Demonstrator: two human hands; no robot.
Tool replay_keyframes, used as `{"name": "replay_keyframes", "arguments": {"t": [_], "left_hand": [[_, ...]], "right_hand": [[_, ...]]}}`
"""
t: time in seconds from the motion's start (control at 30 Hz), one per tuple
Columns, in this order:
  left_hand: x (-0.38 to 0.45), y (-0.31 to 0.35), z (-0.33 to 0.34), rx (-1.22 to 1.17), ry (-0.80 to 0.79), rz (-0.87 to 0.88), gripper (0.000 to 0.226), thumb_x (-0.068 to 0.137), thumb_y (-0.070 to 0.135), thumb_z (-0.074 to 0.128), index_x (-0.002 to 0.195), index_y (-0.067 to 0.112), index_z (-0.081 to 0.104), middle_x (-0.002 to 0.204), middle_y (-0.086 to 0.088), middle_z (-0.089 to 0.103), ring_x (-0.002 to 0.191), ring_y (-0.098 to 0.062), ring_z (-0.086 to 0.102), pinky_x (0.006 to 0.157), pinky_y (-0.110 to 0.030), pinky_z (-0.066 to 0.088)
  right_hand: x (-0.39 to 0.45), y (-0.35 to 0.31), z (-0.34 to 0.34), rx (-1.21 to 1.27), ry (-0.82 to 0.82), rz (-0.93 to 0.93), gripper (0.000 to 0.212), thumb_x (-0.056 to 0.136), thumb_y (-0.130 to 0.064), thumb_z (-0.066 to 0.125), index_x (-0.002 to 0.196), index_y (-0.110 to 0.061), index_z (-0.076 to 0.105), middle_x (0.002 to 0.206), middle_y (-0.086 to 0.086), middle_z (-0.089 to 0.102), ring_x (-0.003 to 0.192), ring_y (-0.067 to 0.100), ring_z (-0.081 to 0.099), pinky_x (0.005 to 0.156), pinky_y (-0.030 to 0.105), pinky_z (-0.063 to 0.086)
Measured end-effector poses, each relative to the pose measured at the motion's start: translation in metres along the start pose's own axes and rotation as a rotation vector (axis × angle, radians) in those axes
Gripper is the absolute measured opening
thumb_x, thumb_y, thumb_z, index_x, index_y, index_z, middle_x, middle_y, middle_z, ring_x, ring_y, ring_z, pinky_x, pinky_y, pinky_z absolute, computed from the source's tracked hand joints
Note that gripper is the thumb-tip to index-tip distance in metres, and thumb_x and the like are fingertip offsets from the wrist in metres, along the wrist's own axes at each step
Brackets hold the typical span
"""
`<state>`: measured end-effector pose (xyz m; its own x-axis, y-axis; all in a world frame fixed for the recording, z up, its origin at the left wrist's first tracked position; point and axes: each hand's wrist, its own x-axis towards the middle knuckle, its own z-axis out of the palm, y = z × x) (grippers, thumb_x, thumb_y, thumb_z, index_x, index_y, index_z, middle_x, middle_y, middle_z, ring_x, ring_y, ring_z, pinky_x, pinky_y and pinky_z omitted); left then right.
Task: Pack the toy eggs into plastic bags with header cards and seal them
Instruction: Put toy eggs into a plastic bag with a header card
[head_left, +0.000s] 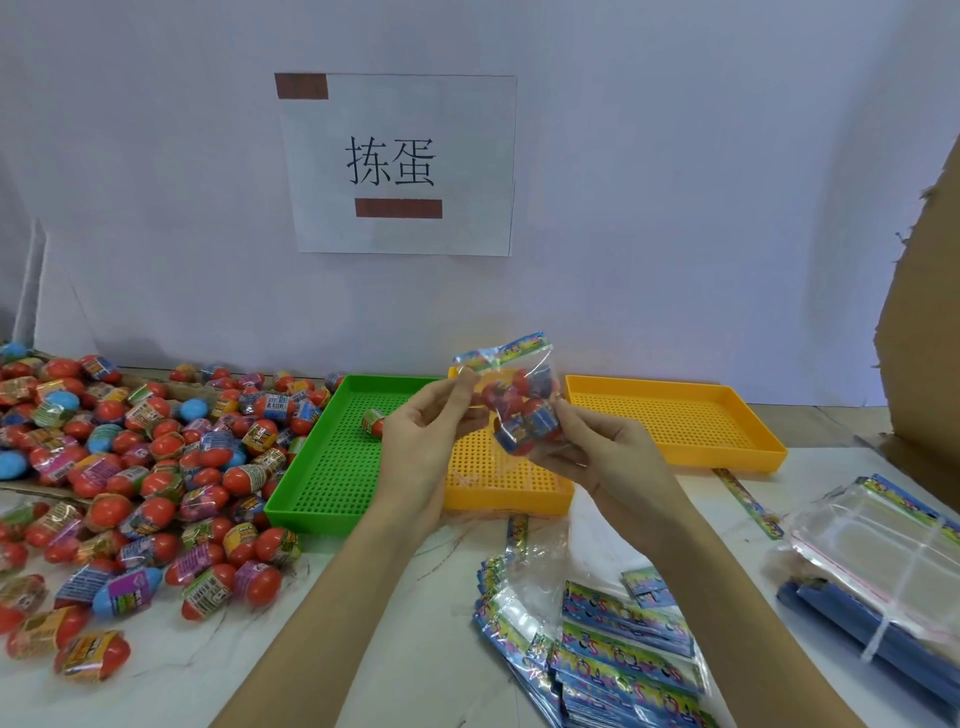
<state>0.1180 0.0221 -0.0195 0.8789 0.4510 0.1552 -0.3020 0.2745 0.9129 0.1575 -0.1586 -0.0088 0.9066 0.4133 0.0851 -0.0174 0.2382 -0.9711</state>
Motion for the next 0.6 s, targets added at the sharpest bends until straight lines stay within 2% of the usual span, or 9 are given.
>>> {"name": "replay_keyframes", "arguments": {"t": [0.1, 0.2, 0.27, 0.43, 0.53, 0.6], "left_hand": [[-0.0011, -0.0025, -0.0012, 0.164, -0.067, -0.055, 0.039, 0.087, 0.044, 0.077, 0.109, 0.012, 0.077, 0.097, -0.005, 0.08, 0.083, -0.015, 0.075, 0.075, -0.02, 0.058], [-0.0025, -0.0063, -0.0024, 0.209, -0.147, -0.091, 0.025, 0.083, 0.031, 0.085, 0.098, 0.012, 0.081, 0.092, -0.008, 0.08, 0.082, -0.018, 0.075, 0.074, -0.022, 0.059], [-0.0026, -0.0067, -0.0028, 0.174, -0.142, -0.087, 0.015, 0.083, 0.023, 0.086, 0.093, 0.013, 0.083, 0.09, -0.008, 0.08, 0.081, -0.015, 0.074, 0.074, -0.022, 0.058], [-0.0004, -0.005, -0.0067, 0.238, -0.116, -0.003, 0.009, 0.087, 0.017, 0.083, 0.092, 0.01, 0.081, 0.081, -0.004, 0.077, 0.074, -0.01, 0.069, 0.07, -0.018, 0.056], [-0.0003, -0.0043, -0.0076, 0.386, -0.103, 0.084, 0.002, 0.089, 0.014, 0.08, 0.088, 0.014, 0.08, 0.076, -0.002, 0.076, 0.068, -0.007, 0.066, 0.068, -0.02, 0.056], [-0.0005, -0.0053, -0.008, 0.508, -0.102, 0.149, 0.006, 0.091, 0.012, 0.079, 0.087, 0.015, 0.08, 0.073, 0.0, 0.075, 0.067, -0.007, 0.065, 0.068, -0.022, 0.055]], "right_hand": [[0.0003, 0.0003, 0.0051, 0.106, 0.086, -0.031, 0.03, 0.104, -0.023, 0.056, 0.117, -0.003, 0.074, 0.109, 0.017, 0.077, 0.098, 0.024, 0.076, 0.086, 0.03, 0.062], [0.0005, -0.0011, 0.0054, 0.155, 0.137, -0.05, 0.029, 0.105, -0.021, 0.055, 0.12, -0.004, 0.072, 0.11, 0.015, 0.077, 0.103, 0.023, 0.075, 0.085, 0.027, 0.061], [0.0, -0.0019, 0.006, 0.16, 0.137, -0.046, 0.029, 0.105, -0.021, 0.054, 0.122, -0.005, 0.072, 0.111, 0.015, 0.077, 0.106, 0.024, 0.074, 0.086, 0.028, 0.06], [0.0, -0.0021, 0.0072, 0.096, 0.082, -0.033, 0.035, 0.103, -0.031, 0.057, 0.123, -0.004, 0.07, 0.114, 0.013, 0.077, 0.109, 0.026, 0.074, 0.094, 0.038, 0.059], [0.0001, -0.0001, 0.0081, 0.035, 0.108, -0.052, 0.033, 0.098, -0.031, 0.065, 0.12, -0.008, 0.072, 0.109, 0.011, 0.078, 0.104, 0.026, 0.075, 0.089, 0.039, 0.062], [-0.0001, 0.0004, 0.0079, -0.042, 0.11, -0.069, 0.028, 0.095, -0.028, 0.07, 0.118, -0.013, 0.072, 0.105, 0.007, 0.079, 0.098, 0.025, 0.077, 0.082, 0.035, 0.064]]}}
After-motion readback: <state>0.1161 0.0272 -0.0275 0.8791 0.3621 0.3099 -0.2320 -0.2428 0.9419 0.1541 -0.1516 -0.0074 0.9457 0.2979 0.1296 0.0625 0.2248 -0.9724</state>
